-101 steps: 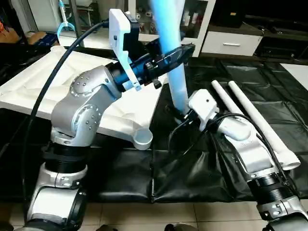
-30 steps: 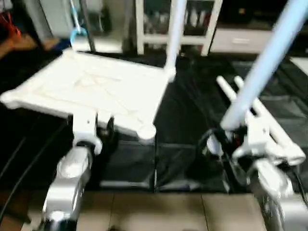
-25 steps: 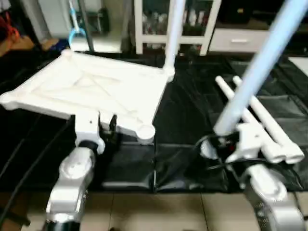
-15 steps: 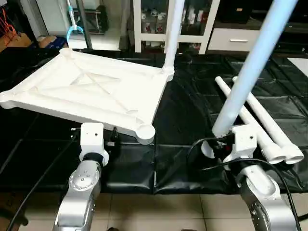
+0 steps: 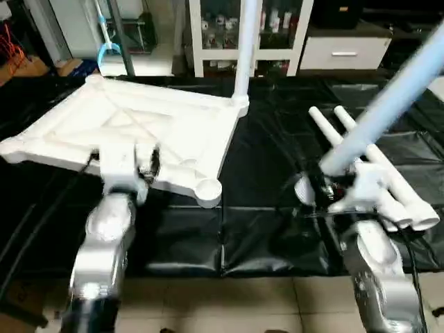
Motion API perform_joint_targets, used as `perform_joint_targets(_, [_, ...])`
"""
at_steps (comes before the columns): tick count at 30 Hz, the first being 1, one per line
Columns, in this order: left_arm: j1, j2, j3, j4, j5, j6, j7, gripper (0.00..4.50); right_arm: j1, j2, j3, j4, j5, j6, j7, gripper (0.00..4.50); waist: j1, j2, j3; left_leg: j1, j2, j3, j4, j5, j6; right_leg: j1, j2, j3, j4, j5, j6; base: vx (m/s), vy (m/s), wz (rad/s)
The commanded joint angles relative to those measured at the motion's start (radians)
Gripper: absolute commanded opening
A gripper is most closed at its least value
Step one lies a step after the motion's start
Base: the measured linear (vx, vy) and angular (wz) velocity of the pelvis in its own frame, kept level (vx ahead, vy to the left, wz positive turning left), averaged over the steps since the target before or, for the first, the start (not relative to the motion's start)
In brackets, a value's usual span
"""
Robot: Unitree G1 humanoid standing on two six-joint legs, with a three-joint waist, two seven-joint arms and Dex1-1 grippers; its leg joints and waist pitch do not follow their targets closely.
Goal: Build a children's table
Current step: Pick table leg
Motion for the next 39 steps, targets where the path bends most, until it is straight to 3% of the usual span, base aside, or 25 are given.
perform_joint_targets(1, [0.008,0.009,0.007,-0.019,0.003,0.025,0.008,3.59,0.027,-0.029,0.027,-0.032,-0.012,0.031,0.042,1.87,-0.001,-0.026,-0.053,0.007,0.023,-0.005,-0.084,-0.244,0.000,0.036,-0.047,0.028,-0.090,-0.221,-0.127,0.000,0.000,0.00])
perform_joint_targets(3, [0.008,0.008,0.011,-0.046,0.001,0.055,0.016,3.59,0.033,-0.036,0.021,-0.051,0.008,0.057,0.053,1.87,0.004,-0.011,-0.058,0.011,0.024,-0.006,-0.083,-0.219,-0.001,0.038,-0.050,0.028,-0.082,-0.178,-0.135,0.000,0.000,0.00])
perform_joint_targets(4, [0.019,-0.004,0.014,-0.078,0.005,0.071,0.037,3.59,0.038,-0.050,0.017,-0.061,0.010,0.069,0.061,1.87,0.002,-0.027,-0.060,0.011,0.027,-0.005,-0.083,-0.202,0.005,0.042,-0.049,0.027,-0.077,-0.141,-0.144,0.000,0.000,0.00])
perform_joint_targets(8, [0.090,0.003,-0.065,-0.163,0.045,0.079,0.007,3.59,0.000,-0.082,-0.008,-0.069,0.045,0.104,0.098,1.87,0.004,-0.030,-0.061,0.011,0.030,-0.003,-0.080,-0.164,0.031,0.045,-0.052,0.026,-0.075,-0.079,-0.159,0.000,0.000,0.00])
perform_joint_targets(9, [0.100,-0.007,-0.072,-0.170,0.040,0.081,0.007,3.59,-0.009,-0.085,-0.014,-0.065,0.052,0.106,0.103,1.87,0.001,-0.045,-0.059,0.010,0.029,0.002,-0.080,-0.167,0.039,0.043,-0.051,0.027,-0.079,-0.091,-0.157,0.000,0.000,0.00])
perform_joint_targets(10, [0.103,-0.011,-0.075,-0.160,0.045,0.065,0.008,3.59,-0.023,-0.097,-0.009,-0.048,0.035,0.094,0.099,1.87,0.007,-0.051,-0.056,-0.023,0.015,-0.023,-0.093,-0.158,0.089,0.070,-0.067,0.000,-0.069,-0.085,-0.160,0.000,0.000,0.00])
perform_joint_targets(11, [0.102,-0.010,-0.077,-0.157,0.049,0.061,0.007,3.59,-0.025,-0.098,-0.009,-0.046,0.032,0.093,0.099,1.87,0.006,-0.029,-0.054,-0.015,0.011,-0.039,-0.097,-0.231,0.154,0.071,-0.080,-0.029,-0.085,-0.191,-0.161,-0.003,-0.004,0.28])
perform_joint_targets(12, [0.101,-0.008,-0.080,-0.153,0.055,0.055,0.007,3.59,-0.028,-0.099,-0.008,-0.041,0.029,0.090,0.098,1.87,-0.004,-0.030,-0.056,-0.018,0.008,-0.049,-0.086,-0.268,0.191,0.082,-0.097,-0.039,-0.097,-0.262,-0.173,0.010,-0.006,0.26])
perform_joint_targets(15, [0.086,-0.017,-0.098,-0.117,0.053,0.039,-0.008,3.59,-0.036,-0.100,-0.002,-0.020,0.020,0.080,0.092,1.87,-0.007,-0.027,-0.032,-0.007,0.003,-0.063,-0.091,-0.492,0.108,0.102,-0.109,-0.089,-0.143,-0.632,-0.127,0.013,-0.013,0.56])
perform_joint_targets(16, [0.082,-0.017,-0.109,-0.109,0.054,0.043,-0.015,3.59,-0.036,-0.102,0.000,-0.019,0.012,0.081,0.092,1.87,-0.008,-0.012,-0.029,0.016,0.009,-0.063,-0.087,-0.550,0.076,0.096,-0.105,-0.092,-0.150,-0.682,-0.117,0.013,-0.001,0.51])
perform_joint_targets(18, [0.081,-0.010,-0.122,-0.107,0.065,0.041,-0.021,3.59,-0.036,-0.103,0.000,-0.020,0.006,0.078,0.091,1.87,-0.013,-0.016,-0.028,0.009,0.008,-0.073,-0.096,-0.577,0.043,0.119,-0.100,-0.101,-0.160,-0.687,-0.104,0.017,0.014,0.39])
perform_joint_targets(19, [0.080,-0.010,-0.130,-0.111,0.068,0.047,-0.023,3.59,-0.038,-0.096,-0.020,-0.024,0.022,0.085,0.082,1.87,-0.026,-0.007,-0.024,0.092,0.041,-0.068,-0.095,-0.667,-0.015,0.061,-0.068,-0.079,-0.153,-0.595,-0.116,0.012,0.016,0.33])
perform_joint_targets(20, [0.080,-0.015,-0.127,-0.115,0.063,0.054,-0.023,3.59,-0.040,-0.090,-0.035,-0.026,0.035,0.090,0.074,1.87,-0.027,-0.003,-0.023,0.104,0.051,-0.074,-0.114,-0.726,-0.045,0.064,-0.053,-0.070,-0.134,-0.484,-0.131,0.000,0.000,0.00])
perform_joint_targets(22, [0.076,-0.015,-0.130,-0.115,0.063,0.059,-0.027,3.59,-0.037,-0.089,-0.042,-0.035,0.041,0.095,0.072,1.87,-0.029,0.002,-0.028,0.090,0.043,-0.065,-0.124,-0.696,-0.041,0.086,-0.057,-0.055,-0.126,-0.403,-0.146,0.062,0.037,-0.01])
perform_joint_targets(25, [0.057,-0.011,-0.132,-0.102,0.063,0.060,-0.034,3.59,-0.018,-0.094,-0.036,-0.061,0.042,0.100,0.078,1.87,-0.032,-0.008,-0.055,0.040,0.021,-0.031,-0.115,-0.437,0.037,0.144,-0.072,-0.032,-0.126,-0.282,-0.180,0.077,0.025,-0.07])
perform_joint_targets(27, [0.049,-0.013,-0.129,-0.094,0.060,0.061,-0.035,3.59,-0.010,-0.093,-0.034,-0.066,0.042,0.099,0.082,1.87,-0.031,-0.004,-0.065,0.028,0.010,-0.014,-0.099,-0.244,0.110,0.156,-0.065,-0.028,-0.118,-0.173,-0.199,0.086,0.004,-0.04])
perform_joint_targets(30, [0.039,-0.010,-0.133,-0.080,0.063,0.055,-0.043,3.59,0.006,-0.089,-0.040,-0.075,0.043,0.116,0.070,1.87,-0.030,0.000,-0.072,0.025,0.004,-0.008,-0.088,-0.146,0.165,0.162,-0.061,-0.030,-0.113,-0.137,-0.213,0.083,-0.001,-0.03])
perform_joint_targets(31, [0.034,-0.009,-0.133,-0.073,0.064,0.054,-0.044,3.59,0.013,-0.086,-0.045,-0.079,0.046,0.119,0.066,1.87,-0.032,0.008,-0.074,0.036,0.005,-0.009,-0.085,-0.114,0.185,0.157,-0.055,-0.032,-0.105,-0.099,-0.229,0.095,-0.005,0.00])
perform_joint_targets(32, [0.030,-0.010,-0.131,-0.068,0.062,0.052,-0.046,3.59,0.016,-0.083,-0.047,-0.082,0.050,0.119,0.066,1.87,-0.038,0.027,-0.081,0.096,0.028,0.002,-0.087,-0.112,0.155,0.125,-0.037,-0.020,-0.087,-0.069,-0.248,0.117,-0.008,-0.06])
perform_joint_targets(33, [0.030,-0.010,-0.131,-0.068,0.061,0.052,-0.046,3.59,0.017,-0.083,-0.047,-0.083,0.050,0.119,0.066,1.87,-0.042,0.010,-0.075,0.106,0.039,-0.004,-0.092,-0.109,0.139,0.113,-0.026,-0.019,-0.071,-0.041,-0.251,0.108,-0.008,-0.28])
perform_joint_targets(34, [0.028,-0.011,-0.129,-0.064,0.060,0.052,-0.047,3.59,0.018,-0.081,-0.047,-0.085,0.053,0.119,0.066,1.87,-0.041,0.010,-0.060,0.171,0.075,0.012,-0.103,-0.207,0.051,0.057,-0.019,-0.019,-0.055,-0.072,-0.259,0.108,-0.008,-0.28])
perform_joint_targets(35, [0.024,-0.010,-0.129,-0.058,0.062,0.048,-0.047,3.59,0.020,-0.079,-0.046,-0.087,0.054,0.121,0.066,1.87,-0.033,-0.004,-0.049,0.176,0.064,0.041,-0.104,-0.294,0.000,0.056,-0.023,-0.004,-0.054,-0.064,-0.270,0.093,-0.013,-0.50])
perform_joint_targets(36, [0.024,-0.010,-0.129,-0.058,0.062,0.048,-0.047,3.59,0.020,-0.079,-0.046,-0.087,0.054,0.121,0.066,1.87,-0.009,-0.017,-0.045,0.138,0.010,0.081,-0.084,-0.330,-0.037,0.101,-0.012,0.044,-0.074,-0.084,-0.277,0.121,-0.002,-0.61])
perform_joint_targets(37, [0.023,-0.011,-0.127,-0.057,0.060,0.049,-0.047,3.59,0.021,-0.078,-0.045,-0.087,0.053,0.122,0.066,1.87,0.002,-0.024,-0.051,0.109,-0.021,0.085,-0.066,-0.311,-0.051,0.143,0.000,0.082,-0.081,-0.076,-0.276,0.121,-0.002,-0.61])
perform_joint_targets(39, [0.022,-0.011,-0.126,-0.052,0.058,0.045,-0.049,3.59,0.021,-0.076,-0.043,-0.085,0.048,0.121,0.064,1.87,0.028,-0.009,-0.061,0.083,-0.036,0.067,-0.052,-0.229,-0.090,0.175,0.026,0.138,-0.082,-0.008,-0.245,0.106,-0.010,-0.49])
